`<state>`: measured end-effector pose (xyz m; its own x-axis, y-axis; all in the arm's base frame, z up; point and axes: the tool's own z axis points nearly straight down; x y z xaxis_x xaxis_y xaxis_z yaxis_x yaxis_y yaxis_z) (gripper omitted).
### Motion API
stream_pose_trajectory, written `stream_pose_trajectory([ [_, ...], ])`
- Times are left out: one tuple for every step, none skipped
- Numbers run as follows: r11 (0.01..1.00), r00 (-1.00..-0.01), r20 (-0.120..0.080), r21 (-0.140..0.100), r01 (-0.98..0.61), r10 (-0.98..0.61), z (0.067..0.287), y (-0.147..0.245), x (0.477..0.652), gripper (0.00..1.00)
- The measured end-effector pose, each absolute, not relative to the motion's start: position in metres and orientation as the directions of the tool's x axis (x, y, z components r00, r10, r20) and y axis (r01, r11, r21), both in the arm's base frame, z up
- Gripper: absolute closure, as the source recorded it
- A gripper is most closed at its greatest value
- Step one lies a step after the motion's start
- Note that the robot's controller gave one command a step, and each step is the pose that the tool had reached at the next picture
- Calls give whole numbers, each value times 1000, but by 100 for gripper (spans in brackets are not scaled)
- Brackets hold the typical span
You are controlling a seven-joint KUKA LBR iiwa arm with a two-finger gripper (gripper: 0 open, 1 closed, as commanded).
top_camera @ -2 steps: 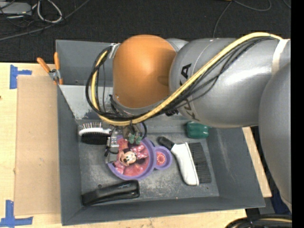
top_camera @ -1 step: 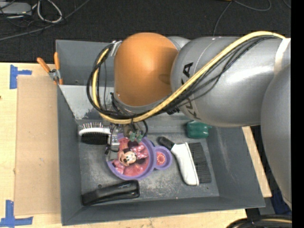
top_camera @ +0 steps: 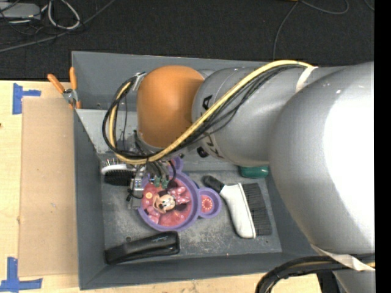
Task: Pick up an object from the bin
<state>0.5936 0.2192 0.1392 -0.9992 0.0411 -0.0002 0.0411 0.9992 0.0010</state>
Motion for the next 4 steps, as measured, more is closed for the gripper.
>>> stream_pose_trajectory([
  [997, -997, -6, 4, 78, 78, 146, 216, 618, 0],
  [984, -984, 5, -1, 177, 177, 118, 227, 605, 0],
  [980, -980, -13, 8, 197, 197, 70, 216, 621, 0],
  [964, -964, -10, 9, 267, 267, 73, 221, 609, 100],
])
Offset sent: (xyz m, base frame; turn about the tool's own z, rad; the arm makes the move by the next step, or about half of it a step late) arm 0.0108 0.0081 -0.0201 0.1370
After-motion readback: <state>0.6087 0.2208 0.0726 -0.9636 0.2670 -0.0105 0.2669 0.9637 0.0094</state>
